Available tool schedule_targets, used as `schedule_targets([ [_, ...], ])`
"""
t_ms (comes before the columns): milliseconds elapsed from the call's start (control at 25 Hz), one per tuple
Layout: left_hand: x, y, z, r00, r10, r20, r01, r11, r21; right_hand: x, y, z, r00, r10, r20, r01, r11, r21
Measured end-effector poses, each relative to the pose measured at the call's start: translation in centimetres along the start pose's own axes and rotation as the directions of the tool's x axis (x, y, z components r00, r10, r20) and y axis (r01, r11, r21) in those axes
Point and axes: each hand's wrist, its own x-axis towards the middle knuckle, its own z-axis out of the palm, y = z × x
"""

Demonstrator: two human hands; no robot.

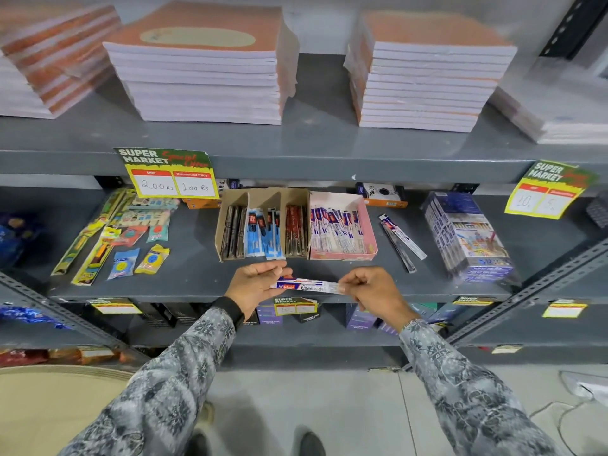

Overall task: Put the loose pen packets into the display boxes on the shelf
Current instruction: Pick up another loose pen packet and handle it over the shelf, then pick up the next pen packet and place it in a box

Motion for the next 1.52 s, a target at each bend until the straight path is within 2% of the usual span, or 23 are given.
schedule_targets([
  [40, 0.2, -0.2, 0.3, 0.998, 0.042, -0.045, -0.037, 0.993, 0.111, 0.1, 0.0, -0.3, 0.999, 0.012, -0.047, -0.011, 1.0, 0.003],
  [80, 0.3, -0.5, 0.5, 0.988, 0.115, -0.107, -0.077, 0.949, 0.307, 0.3, 0.0, -0.4, 0.993, 0.027, -0.118, -0.022, 0.999, 0.043],
  [120, 0.5, -0.9, 0.5, 0.966, 0.216, -0.141, -0.101, 0.818, 0.566, 0.7, 0.0, -0.5, 0.977, 0.062, -0.204, -0.037, 0.992, 0.125],
  [160, 0.6, -1.6, 0.3, 0.958, 0.271, -0.091, -0.097, 0.607, 0.789, 1.2, -0.2, -0.5, 0.952, 0.128, -0.279, -0.058, 0.967, 0.247],
  [200, 0.7, -2.4, 0.2, 0.972, 0.235, 0.006, -0.099, 0.384, 0.918, 2.0, -0.6, -0.4, 0.92, 0.215, -0.328, -0.077, 0.92, 0.384],
  [240, 0.8, -3.3, 0.1, 0.986, 0.14, 0.09, -0.117, 0.193, 0.974, 3.1, -1.1, -0.1, 0.881, 0.303, -0.365, -0.09, 0.862, 0.498],
  [280, 1.0, -4.3, -0.1, 0.988, 0.058, 0.141, -0.144, 0.046, 0.989, 4.6, -1.7, 0.3, 0.835, 0.378, -0.4, -0.111, 0.828, 0.55],
  [360, 1.1, -5.8, -0.3, 0.987, 0.018, 0.16, -0.157, -0.121, 0.98, 7.3, -3.0, 0.8, 0.752, 0.477, -0.454, -0.239, 0.84, 0.487],
  [440, 1.2, -6.2, -0.5, 0.987, 0.033, 0.156, -0.149, -0.157, 0.976, 9.0, -3.7, 1.0, 0.733, 0.496, -0.466, -0.384, 0.866, 0.319],
  [480, 1.3, -6.2, -0.6, 0.987, 0.027, 0.159, -0.153, -0.154, 0.976, 9.6, -3.8, 1.1, 0.758, 0.456, -0.465, -0.406, 0.889, 0.211],
  [560, 1.4, -5.9, -0.8, 0.986, 0.01, 0.167, -0.163, -0.155, 0.974, 9.8, -3.9, 1.0, 0.843, 0.351, -0.407, -0.39, 0.921, -0.013],
  [640, 1.4, -5.9, -0.9, 0.987, -0.002, 0.162, -0.16, -0.177, 0.971, 9.3, -3.3, 0.1, 0.886, 0.244, -0.395, -0.328, 0.93, -0.163],
  [720, 1.4, -6.1, -0.7, 0.988, -0.01, 0.155, -0.154, -0.212, 0.965, 8.5, -1.4, -1.9, 0.853, 0.157, -0.497, -0.297, 0.93, -0.216],
  [840, 1.4, -6.3, -0.5, 0.989, -0.006, 0.145, -0.142, -0.243, 0.96, 7.2, 2.9, -5.0, 0.741, 0.13, -0.658, -0.415, 0.86, -0.297],
  [880, 1.5, -6.4, -0.6, 0.989, 0.0, 0.145, -0.14, -0.245, 0.959, 6.9, 4.3, -5.9, 0.736, 0.127, -0.665, -0.456, 0.819, -0.348],
  [1000, 1.6, -6.5, -0.5, 0.99, -0.002, 0.139, -0.135, -0.241, 0.961, 6.8, 7.1, -7.7, 0.806, 0.154, -0.572, -0.481, 0.733, -0.481],
  [1120, 1.5, -6.5, -0.4, 0.99, -0.007, 0.137, -0.135, -0.253, 0.958, 7.0, 7.5, -8.1, 0.838, 0.067, -0.542, -0.409, 0.735, -0.541],
  [1240, 1.3, -6.3, -0.3, 0.99, 0.0, 0.143, -0.139, -0.245, 0.96, 6.8, 7.5, -7.8, 0.81, 0.154, -0.566, -0.427, 0.817, -0.388],
  [1320, 1.2, -6.3, -0.3, 0.99, 0.003, 0.141, -0.136, -0.254, 0.958, 6.5, 7.8, -7.6, 0.767, 0.287, -0.573, -0.402, 0.912, -0.082],
  [1360, 1.2, -6.3, -0.3, 0.99, 0.0, 0.138, -0.133, -0.251, 0.959, 6.3, 7.7, -7.4, 0.753, 0.377, -0.539, -0.351, 0.924, 0.156],
  [1400, 1.3, -6.3, -0.3, 0.991, -0.002, 0.137, -0.133, -0.243, 0.961, 6.0, 7.4, -6.9, 0.761, 0.456, -0.462, -0.271, 0.87, 0.411],
  [1440, 1.3, -6.3, -0.3, 0.99, -0.004, 0.139, -0.136, -0.232, 0.963, 5.3, 7.0, -6.4, 0.786, 0.504, -0.359, -0.203, 0.758, 0.619],
  [1520, 1.4, -6.0, -0.4, 0.99, -0.002, 0.14, -0.138, -0.176, 0.975, 3.8, 6.1, -5.5, 0.866, 0.485, -0.122, -0.16, 0.501, 0.851],
])
